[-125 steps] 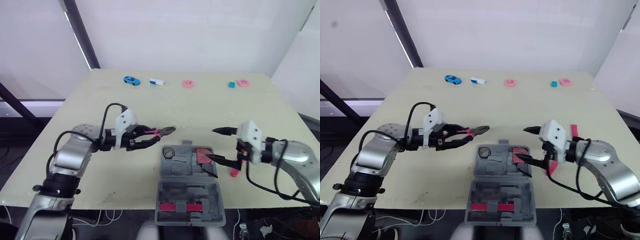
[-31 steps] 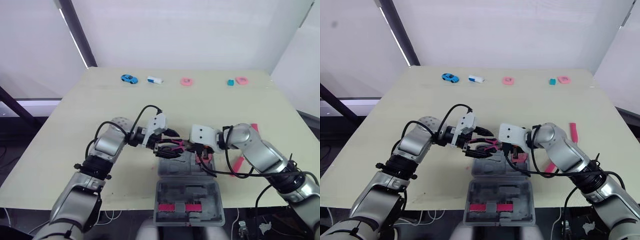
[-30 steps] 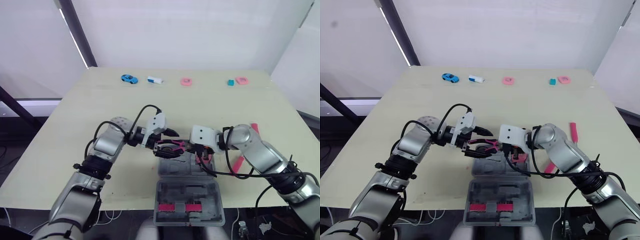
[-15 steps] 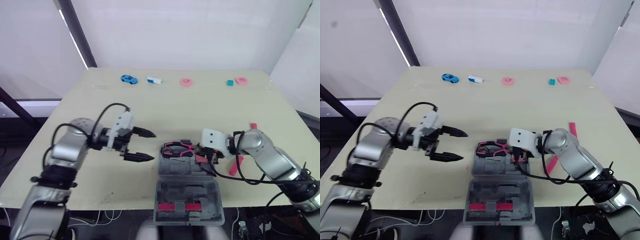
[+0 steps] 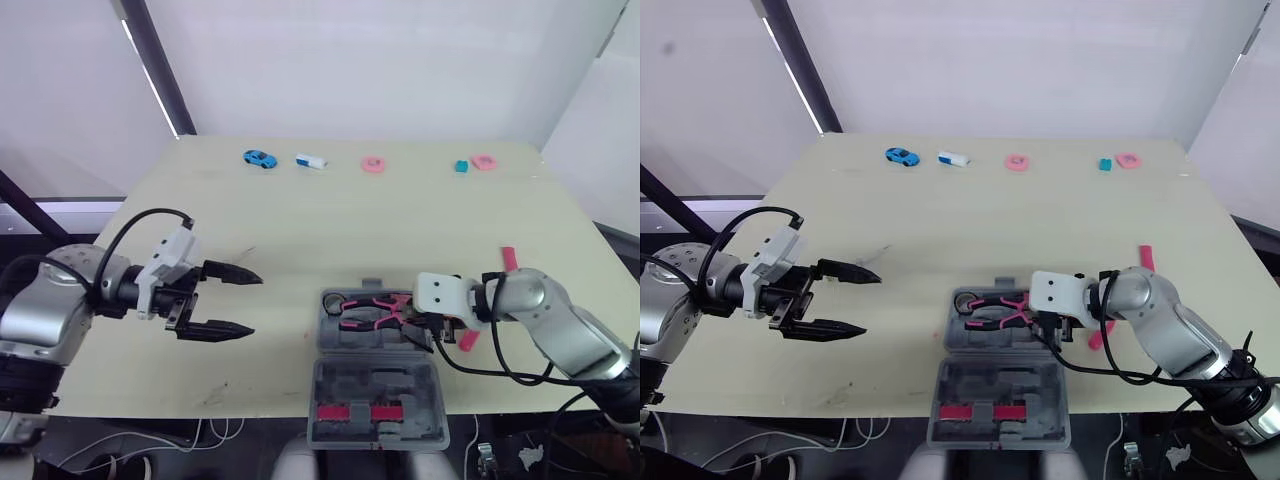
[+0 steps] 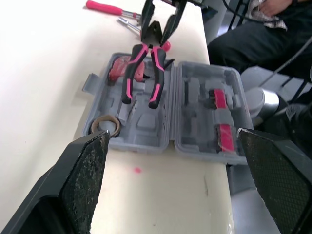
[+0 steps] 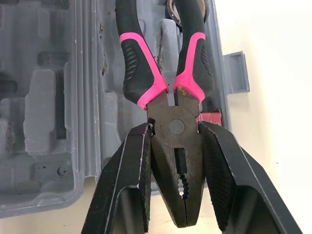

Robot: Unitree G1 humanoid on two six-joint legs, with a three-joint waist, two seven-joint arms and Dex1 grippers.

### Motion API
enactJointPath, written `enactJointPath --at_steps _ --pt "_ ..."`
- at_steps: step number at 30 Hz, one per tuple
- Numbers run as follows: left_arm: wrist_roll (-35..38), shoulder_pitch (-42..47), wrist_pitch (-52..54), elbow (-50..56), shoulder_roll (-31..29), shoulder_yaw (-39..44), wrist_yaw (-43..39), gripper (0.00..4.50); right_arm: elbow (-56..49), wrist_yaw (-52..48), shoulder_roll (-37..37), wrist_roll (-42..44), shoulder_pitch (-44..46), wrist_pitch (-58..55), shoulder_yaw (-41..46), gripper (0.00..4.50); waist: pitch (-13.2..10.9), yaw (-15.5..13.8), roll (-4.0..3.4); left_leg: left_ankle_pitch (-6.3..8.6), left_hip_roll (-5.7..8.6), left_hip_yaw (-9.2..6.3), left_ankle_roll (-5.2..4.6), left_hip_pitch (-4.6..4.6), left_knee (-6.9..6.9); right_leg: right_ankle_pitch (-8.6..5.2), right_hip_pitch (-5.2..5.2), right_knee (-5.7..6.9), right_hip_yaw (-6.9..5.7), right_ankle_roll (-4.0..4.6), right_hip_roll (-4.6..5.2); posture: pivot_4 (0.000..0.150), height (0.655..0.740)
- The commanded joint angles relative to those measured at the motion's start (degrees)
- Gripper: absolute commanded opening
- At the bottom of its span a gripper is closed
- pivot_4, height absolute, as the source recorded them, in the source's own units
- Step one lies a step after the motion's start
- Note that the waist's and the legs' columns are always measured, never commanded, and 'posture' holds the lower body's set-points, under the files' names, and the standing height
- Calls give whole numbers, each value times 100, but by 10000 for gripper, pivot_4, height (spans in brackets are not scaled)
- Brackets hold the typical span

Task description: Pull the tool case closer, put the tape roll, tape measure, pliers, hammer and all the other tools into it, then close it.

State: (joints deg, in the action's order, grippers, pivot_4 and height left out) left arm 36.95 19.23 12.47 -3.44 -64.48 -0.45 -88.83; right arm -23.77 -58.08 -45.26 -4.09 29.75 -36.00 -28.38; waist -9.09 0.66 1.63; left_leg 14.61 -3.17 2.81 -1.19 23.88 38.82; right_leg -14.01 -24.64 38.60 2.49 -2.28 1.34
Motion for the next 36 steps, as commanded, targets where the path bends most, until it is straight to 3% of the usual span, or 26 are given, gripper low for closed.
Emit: enactJointPath --at_steps 1,20,36 --pt "57 94 -241 39 -53 -16 -367 44630 -137 64 106 -365 199 34 -227 11842 0 0 0 0 0 0 0 0 0 0 -1 0 0 0 0 1500 7400" --pt "-38 221 -620 -44 -145 -321 -367 44630 135 65 839 -1532 565 -398 -1176 11842 0 3 0 0 -1 0 0 2 1 0 -6 7 1 0 -3 1500 7400" --pt "-139 405 -751 -221 -107 -543 -367 44630 119 146 1229 -1595 314 -904 -1166 11842 0 13 0 0 -1 0 0 1 1 0 -9 16 1 1 -4 1500 7400"
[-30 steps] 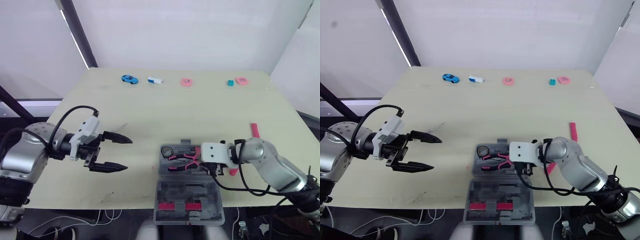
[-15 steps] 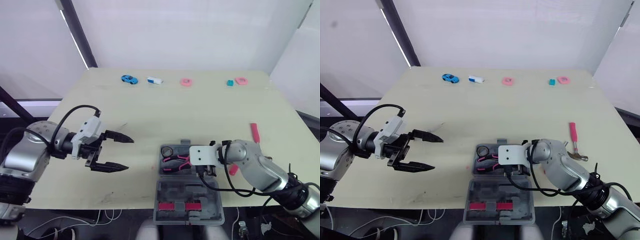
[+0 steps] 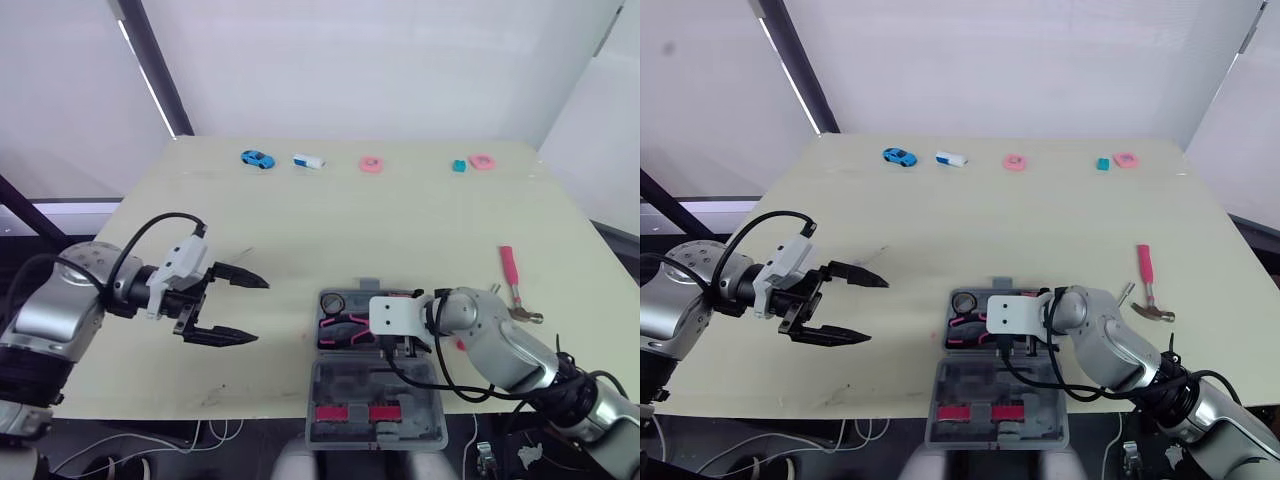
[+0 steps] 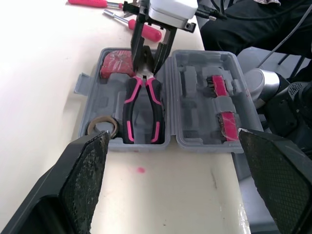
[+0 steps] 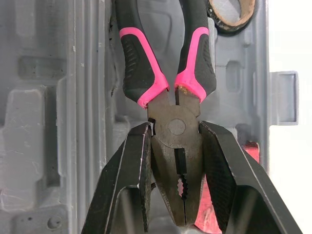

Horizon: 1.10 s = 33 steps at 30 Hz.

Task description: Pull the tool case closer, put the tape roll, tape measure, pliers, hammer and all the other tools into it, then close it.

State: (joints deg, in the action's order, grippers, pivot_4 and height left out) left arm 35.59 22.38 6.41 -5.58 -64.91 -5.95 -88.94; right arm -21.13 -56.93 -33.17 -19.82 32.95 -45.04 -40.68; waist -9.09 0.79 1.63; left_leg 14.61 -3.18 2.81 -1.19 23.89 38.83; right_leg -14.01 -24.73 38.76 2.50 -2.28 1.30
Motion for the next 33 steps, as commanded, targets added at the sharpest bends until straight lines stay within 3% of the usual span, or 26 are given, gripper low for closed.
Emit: enactJointPath --at_steps 1,11,13,18,33 --pt "-5 101 -154 -21 -59 -1 -356 44630 -136 38 22 -27 -9 4 60 11842 0 -1 0 0 0 0 0 0 0 0 0 0 0 0 0 1500 7400" --pt "-16 93 -212 -62 18 -23 -356 44630 -189 -47 197 149 -2 -309 104 11842 0 5 0 0 -4 -2 0 0 0 -1 -2 4 0 2 -6 1500 7400" --pt "-28 85 -235 -82 33 -28 -356 45000 -242 -100 192 208 20 -393 120 20375 0 5 0 0 -4 -2 0 0 0 -2 -2 4 0 3 -6 1500 7400" --pt "-67 73 -291 -130 96 -41 -356 45000 -324 -119 82 273 69 -480 180 33255 0 -4 0 0 -4 -2 0 0 0 -2 -2 4 0 3 -6 1500 7400" --pt "-171 47 -448 -290 247 -6 -356 45000 -156 106 327 1666 -289 299 1557 33255 0 1 0 0 -4 -2 0 0 0 -1 -1 4 0 2 -6 1500 7400"
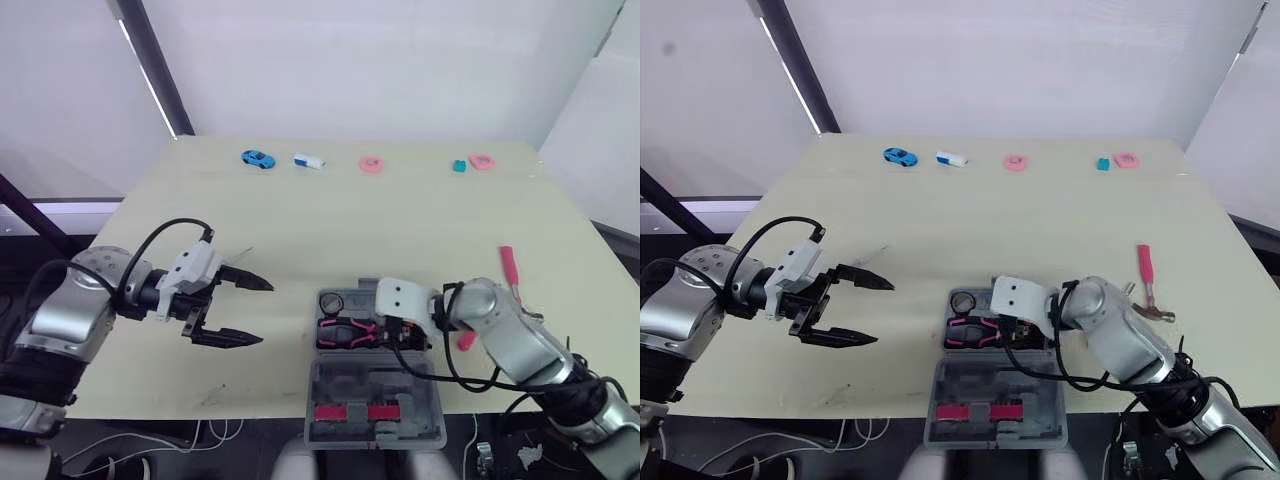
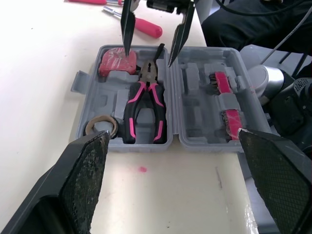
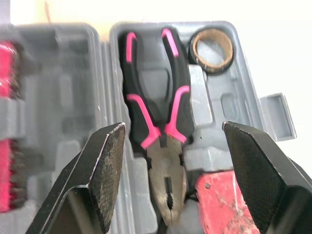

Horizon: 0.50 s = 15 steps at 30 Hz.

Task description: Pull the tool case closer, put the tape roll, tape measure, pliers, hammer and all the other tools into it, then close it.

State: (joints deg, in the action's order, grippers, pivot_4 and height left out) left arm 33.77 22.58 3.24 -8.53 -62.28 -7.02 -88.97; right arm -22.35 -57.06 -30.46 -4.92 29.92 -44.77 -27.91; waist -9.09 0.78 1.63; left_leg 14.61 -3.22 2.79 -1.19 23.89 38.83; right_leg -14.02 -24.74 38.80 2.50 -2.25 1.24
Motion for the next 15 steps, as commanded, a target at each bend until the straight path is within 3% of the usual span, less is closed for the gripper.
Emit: enactJointPath --at_steps 1,2,3,4,8,11,15 --pt "10 27 -134 4 -13 103 -353 45000 -13 142 64 227 2 314 300 33255 0 0 0 0 0 0 0 0 0 0 0 0 0 0 0 1500 7400" --pt "12 26 -139 2 -2 111 -353 45000 121 234 158 300 -26 509 387 33255 0 -1 0 0 0 0 0 0 0 0 0 0 0 0 0 1500 7400" --pt "15 24 -143 0 12 122 -353 45000 286 323 271 389 -67 704 473 28130 0 -2 0 0 0 0 0 0 0 0 0 0 0 0 0 1500 7400" --pt "16 20 -146 -1 24 131 -353 45000 476 422 380 448 -120 940 545 26455 0 -1 0 0 0 0 0 0 0 0 0 0 0 0 0 1500 7400" --pt "-33 10 -186 -47 84 167 -353 45000 1153 540 659 643 -386 1841 671 12667 0 -1 0 0 0 1 0 0 0 0 0 0 1 0 -1 1500 7400" --pt "-73 11 -201 -82 119 203 -353 45000 1491 515 744 712 -511 2239 652 184 0 -2 0 0 0 2 0 0 0 0 0 0 2 0 -1 1500 7400" --pt "-81 -5 -190 -68 142 224 -353 45000 1832 532 743 572 -544 2562 549 184 0 -1 0 0 0 2 0 0 0 0 0 0 2 0 -1 1500 7400"
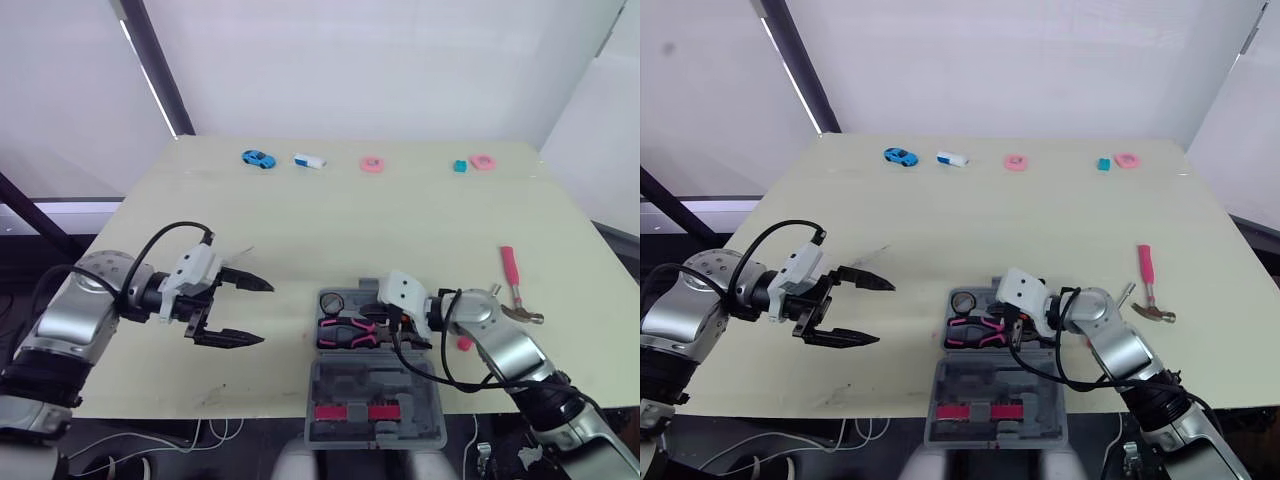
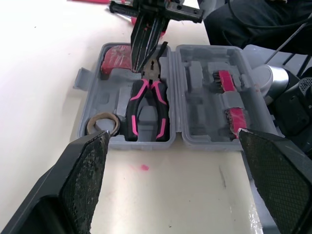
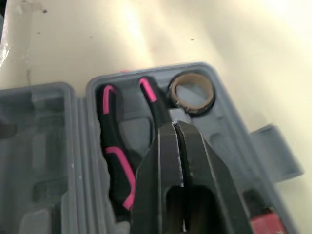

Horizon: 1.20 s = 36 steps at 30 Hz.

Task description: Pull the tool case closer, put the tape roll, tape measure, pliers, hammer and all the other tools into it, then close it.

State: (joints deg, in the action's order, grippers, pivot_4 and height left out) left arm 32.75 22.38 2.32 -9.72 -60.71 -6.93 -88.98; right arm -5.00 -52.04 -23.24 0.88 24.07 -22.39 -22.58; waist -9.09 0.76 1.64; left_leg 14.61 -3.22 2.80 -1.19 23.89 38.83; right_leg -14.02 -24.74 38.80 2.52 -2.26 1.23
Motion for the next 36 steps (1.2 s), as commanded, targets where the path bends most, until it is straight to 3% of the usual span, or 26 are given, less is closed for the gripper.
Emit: enactJointPath --at_steps 1,15,24,27,36 --pt "21 13 -89 59 -10 218 -352 45000 189 49 46 -20 41 369 14 184 0 0 0 0 0 -1 0 0 0 0 0 1 0 0 0 1500 7400" --pt "-24 -3 -10 133 85 256 -352 45000 1664 57 117 -505 -208 906 -407 184 4 13 3 0 -4 0 0 -15 0 0 8 5 5 1 -8 1500 7400" --pt "49 -75 83 241 75 262 -352 45000 2367 -266 42 -877 -183 445 -888 184 45 4 11 0 -5 -1 0 -42 0 -2 35 4 5 4 -8 1500 7400" --pt "53 -113 97 264 67 282 -352 45000 2596 -317 38 -1011 -179 445 -1050 184 93 3 13 2 -6 5 0 -131 -24 -22 120 -16 6 31 -7 1500 7400" --pt "39 -226 184 363 102 383 -352 45000 2909 -490 279 -1064 -125 373 -1223 184 183 -8 37 3 -9 8 0 -205 -58 -48 172 -32 7 35 -6 1500 7400"
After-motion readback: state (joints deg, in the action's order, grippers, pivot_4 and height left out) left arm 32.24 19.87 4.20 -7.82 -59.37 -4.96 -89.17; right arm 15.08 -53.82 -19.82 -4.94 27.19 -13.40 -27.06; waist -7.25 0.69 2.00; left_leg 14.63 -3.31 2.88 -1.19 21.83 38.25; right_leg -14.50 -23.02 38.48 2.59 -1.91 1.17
